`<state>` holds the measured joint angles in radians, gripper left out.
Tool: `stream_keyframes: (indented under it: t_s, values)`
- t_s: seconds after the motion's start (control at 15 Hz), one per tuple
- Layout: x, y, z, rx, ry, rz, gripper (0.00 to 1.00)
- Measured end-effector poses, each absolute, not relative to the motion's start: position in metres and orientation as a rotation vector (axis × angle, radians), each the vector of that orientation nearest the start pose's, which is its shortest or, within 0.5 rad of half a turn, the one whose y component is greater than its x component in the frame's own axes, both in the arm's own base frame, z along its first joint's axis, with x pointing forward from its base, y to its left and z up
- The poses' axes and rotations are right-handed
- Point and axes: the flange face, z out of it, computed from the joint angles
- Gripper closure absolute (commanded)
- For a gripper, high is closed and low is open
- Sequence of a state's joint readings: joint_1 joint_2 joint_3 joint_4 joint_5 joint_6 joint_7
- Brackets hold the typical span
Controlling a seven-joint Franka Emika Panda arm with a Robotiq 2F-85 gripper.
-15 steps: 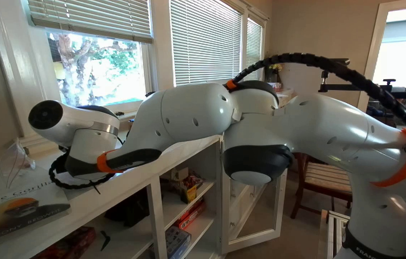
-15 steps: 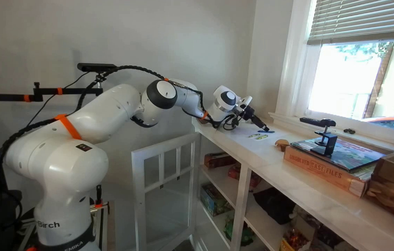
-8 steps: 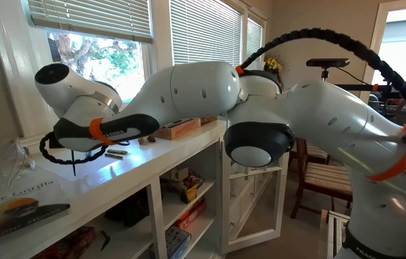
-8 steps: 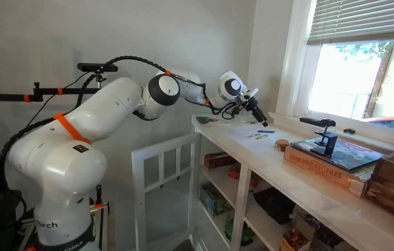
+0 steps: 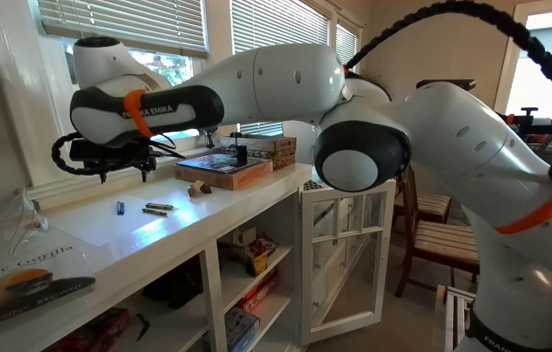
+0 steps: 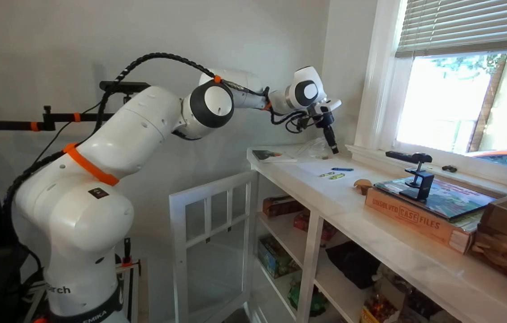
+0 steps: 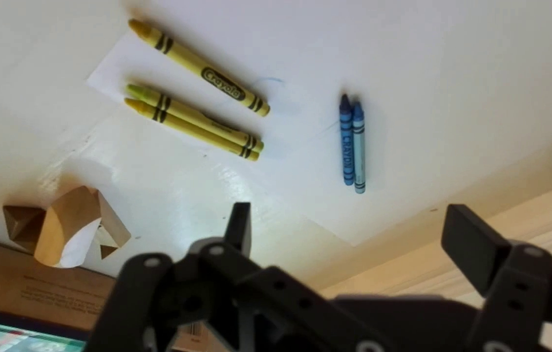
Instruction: Use the blue crayon to color the paper
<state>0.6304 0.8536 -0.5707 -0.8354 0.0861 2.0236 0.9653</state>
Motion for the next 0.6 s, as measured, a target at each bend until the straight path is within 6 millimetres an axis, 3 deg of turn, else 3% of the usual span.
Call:
stream_keyframes:
  t_s: [0.27,0.6]
  values:
    - [0.741,0.241,0.507,-2.965,0.978,-0.670,0.00]
    - [0.735,0.232,0.519,-3.023,0.843,-0.623,0.00]
